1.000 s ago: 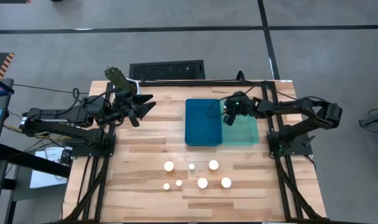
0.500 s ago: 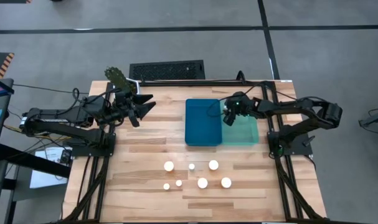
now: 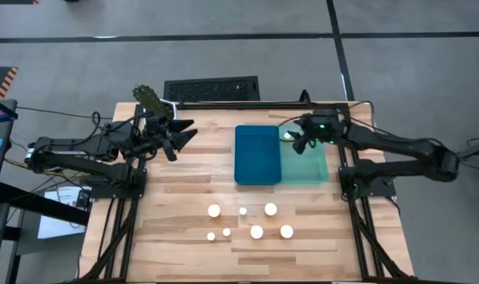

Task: Pick and place medicine bottles into bin by pill shape (circle, oval)
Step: Put the large orange pill bottle into the blue bin

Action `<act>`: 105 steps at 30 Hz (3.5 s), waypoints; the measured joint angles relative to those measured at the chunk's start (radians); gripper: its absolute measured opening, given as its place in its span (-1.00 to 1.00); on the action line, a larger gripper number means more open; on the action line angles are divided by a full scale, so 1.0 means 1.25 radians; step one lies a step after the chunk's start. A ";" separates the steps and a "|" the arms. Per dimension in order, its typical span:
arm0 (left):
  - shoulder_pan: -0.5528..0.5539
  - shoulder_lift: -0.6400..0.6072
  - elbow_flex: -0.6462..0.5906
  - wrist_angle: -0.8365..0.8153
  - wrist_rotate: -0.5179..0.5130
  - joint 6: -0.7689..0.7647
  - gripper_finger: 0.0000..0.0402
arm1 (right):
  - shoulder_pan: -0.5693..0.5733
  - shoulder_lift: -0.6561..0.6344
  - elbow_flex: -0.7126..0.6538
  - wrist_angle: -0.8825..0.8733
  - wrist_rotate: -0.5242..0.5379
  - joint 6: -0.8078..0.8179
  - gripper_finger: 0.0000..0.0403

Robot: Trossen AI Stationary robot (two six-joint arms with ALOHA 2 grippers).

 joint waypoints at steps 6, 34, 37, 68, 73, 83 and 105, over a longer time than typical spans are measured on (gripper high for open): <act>0.000 0.000 0.000 0.000 0.000 0.012 0.23 | 0.134 -0.144 0.075 -0.127 -0.021 0.089 0.19; 0.000 0.000 0.000 0.000 -0.011 0.054 0.23 | 0.958 0.129 0.095 -0.160 0.182 0.672 0.23; 0.000 0.000 0.000 0.000 -0.011 0.060 0.23 | 0.976 0.180 0.095 -0.111 0.182 0.673 0.32; 0.000 0.000 0.000 -0.001 0.004 0.041 0.23 | 0.981 0.453 0.095 0.079 0.163 0.628 0.59; 0.000 0.000 0.000 -0.001 0.004 0.040 0.23 | 0.981 0.451 0.095 0.079 0.164 0.625 0.50; 0.000 0.000 0.000 -0.002 0.004 0.040 0.23 | 0.969 0.461 0.095 0.098 0.160 0.633 0.25; 0.000 0.000 0.000 0.000 0.011 0.046 0.23 | 0.735 0.142 0.114 -0.026 0.184 0.422 0.05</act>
